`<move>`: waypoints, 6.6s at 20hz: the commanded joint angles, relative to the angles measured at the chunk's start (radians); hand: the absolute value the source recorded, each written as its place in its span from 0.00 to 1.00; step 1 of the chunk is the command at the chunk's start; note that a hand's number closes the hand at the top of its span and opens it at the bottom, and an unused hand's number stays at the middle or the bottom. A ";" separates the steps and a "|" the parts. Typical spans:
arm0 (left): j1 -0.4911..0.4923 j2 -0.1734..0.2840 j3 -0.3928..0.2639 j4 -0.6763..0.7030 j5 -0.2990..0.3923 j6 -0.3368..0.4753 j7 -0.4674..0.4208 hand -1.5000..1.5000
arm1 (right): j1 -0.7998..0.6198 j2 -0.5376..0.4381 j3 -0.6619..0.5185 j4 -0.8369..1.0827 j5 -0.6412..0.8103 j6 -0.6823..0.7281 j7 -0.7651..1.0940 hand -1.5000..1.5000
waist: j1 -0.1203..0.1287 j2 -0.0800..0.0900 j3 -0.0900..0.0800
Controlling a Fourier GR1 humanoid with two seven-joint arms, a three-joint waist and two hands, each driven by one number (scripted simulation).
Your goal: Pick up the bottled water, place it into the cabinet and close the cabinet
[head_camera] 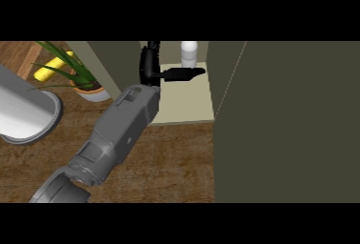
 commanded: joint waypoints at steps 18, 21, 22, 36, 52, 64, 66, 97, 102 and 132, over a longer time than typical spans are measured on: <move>0.502 -0.001 -0.440 -0.730 0.185 0.147 0.095 0.00 | 0.030 0.022 -0.035 -0.219 -0.047 -0.117 0.131 0.00 | 0.065 -0.017 0.000; 0.639 0.015 -0.501 -0.913 0.148 0.191 0.120 0.00 | 0.041 0.074 0.003 -0.178 0.028 -0.083 0.097 0.00 | 0.075 -0.021 0.001; 0.719 0.000 -0.517 -0.866 0.145 0.156 0.009 0.00 | 0.026 0.050 -0.006 -0.195 0.009 -0.097 0.113 0.00 | 0.067 -0.015 0.000; 1.079 0.311 -0.665 -1.351 0.102 0.062 0.087 1.00 | 0.063 -0.003 0.009 -0.194 -0.005 0.054 0.129 1.00 | 0.062 -0.014 0.000; 1.333 0.641 -0.444 -1.604 0.231 -0.107 0.007 0.00 | 0.080 -0.028 0.147 -0.315 0.114 0.220 0.120 1.00 | 0.051 -0.024 -0.005; 1.495 0.797 -0.264 -1.684 0.335 -0.196 -0.021 0.00 | -0.014 -0.101 0.313 -0.344 0.154 0.225 0.196 1.00 | 0.091 -0.031 -0.014; 1.501 0.818 -0.231 -1.677 0.357 -0.212 -0.014 0.00 | -0.051 -0.099 0.353 -0.342 0.166 0.218 0.205 1.00 | 0.086 -0.031 -0.016; 1.756 0.982 -0.014 -1.708 0.484 -0.469 -0.085 0.00 | -0.792 0.070 0.890 -0.073 0.249 -0.264 0.592 1.00 | 0.171 -0.041 -0.021; 1.779 0.993 0.018 -1.691 0.499 -0.503 -0.095 0.00 | -0.939 0.187 0.930 0.010 0.287 -0.404 0.664 1.00 | 0.172 -0.030 -0.018; 2.169 0.847 0.368 -1.633 0.492 -0.893 -0.209 0.00 | -1.639 0.337 0.750 0.903 -0.181 -0.370 0.759 1.00 | 0.100 -0.009 0.003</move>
